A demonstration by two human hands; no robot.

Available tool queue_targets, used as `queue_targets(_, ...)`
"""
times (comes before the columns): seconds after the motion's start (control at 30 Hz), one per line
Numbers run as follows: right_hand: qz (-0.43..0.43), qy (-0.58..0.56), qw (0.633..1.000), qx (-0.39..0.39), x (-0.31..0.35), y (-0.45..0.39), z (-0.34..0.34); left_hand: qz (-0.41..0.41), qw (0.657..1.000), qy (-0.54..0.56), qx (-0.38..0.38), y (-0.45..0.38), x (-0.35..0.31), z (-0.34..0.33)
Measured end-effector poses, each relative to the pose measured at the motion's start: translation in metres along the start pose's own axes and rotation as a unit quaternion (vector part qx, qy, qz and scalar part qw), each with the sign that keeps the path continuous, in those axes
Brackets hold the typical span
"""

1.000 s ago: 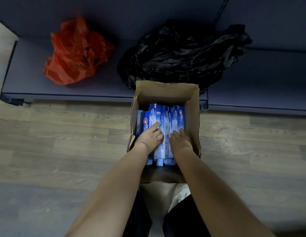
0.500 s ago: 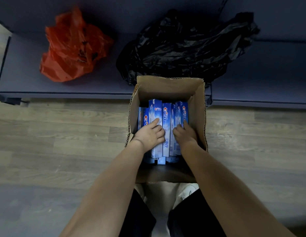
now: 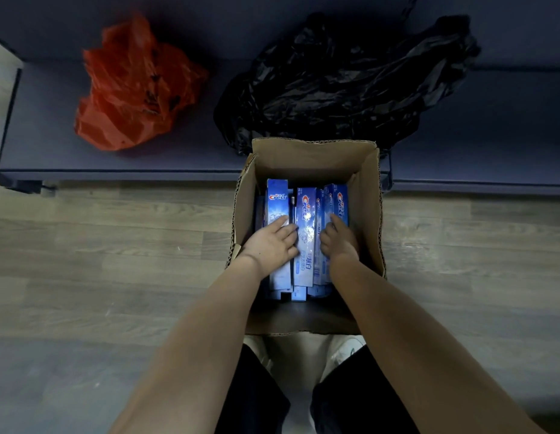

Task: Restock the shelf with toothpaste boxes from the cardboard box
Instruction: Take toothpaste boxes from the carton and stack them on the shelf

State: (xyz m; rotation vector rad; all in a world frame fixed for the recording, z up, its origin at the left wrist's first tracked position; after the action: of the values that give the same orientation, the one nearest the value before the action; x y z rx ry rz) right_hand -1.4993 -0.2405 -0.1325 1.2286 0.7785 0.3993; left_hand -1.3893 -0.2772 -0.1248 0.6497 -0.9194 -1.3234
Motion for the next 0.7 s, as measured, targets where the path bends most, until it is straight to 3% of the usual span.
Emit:
queue_targets(0.23, -0.028, 0.043, 0.999, -0.017, 0.009, -0.001, 0.009, 0.006, 1.0, 0.005, -0.018, -0.001, 0.0, -0.003)
queue_targets(0.53, -0.033, 0.005, 0.998, -0.06, -0.001, -0.02, 0.006, 0.01, 0.999, 0.002, -0.032, -0.006, 0.0, -0.001)
queue_targets(0.7, -0.012, -0.02, 0.999, -0.031, -0.013, -0.031, 0.0, 0.042, 0.998, 0.006, -0.045, -0.007, 0.008, 0.0)
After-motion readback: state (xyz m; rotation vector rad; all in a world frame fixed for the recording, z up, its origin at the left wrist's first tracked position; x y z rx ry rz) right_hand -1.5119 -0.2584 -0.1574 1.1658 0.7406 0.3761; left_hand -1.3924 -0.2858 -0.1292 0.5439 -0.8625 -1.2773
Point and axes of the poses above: each hand's wrist, its own y-axis away from the middle knuckle, its own z-axis out of the back of the hand, x = y × z, the point moved 3 cm from there along -y, towards the middle knuckle, and after that the axes turned 10 degrees about x, right-handed, at the moved point
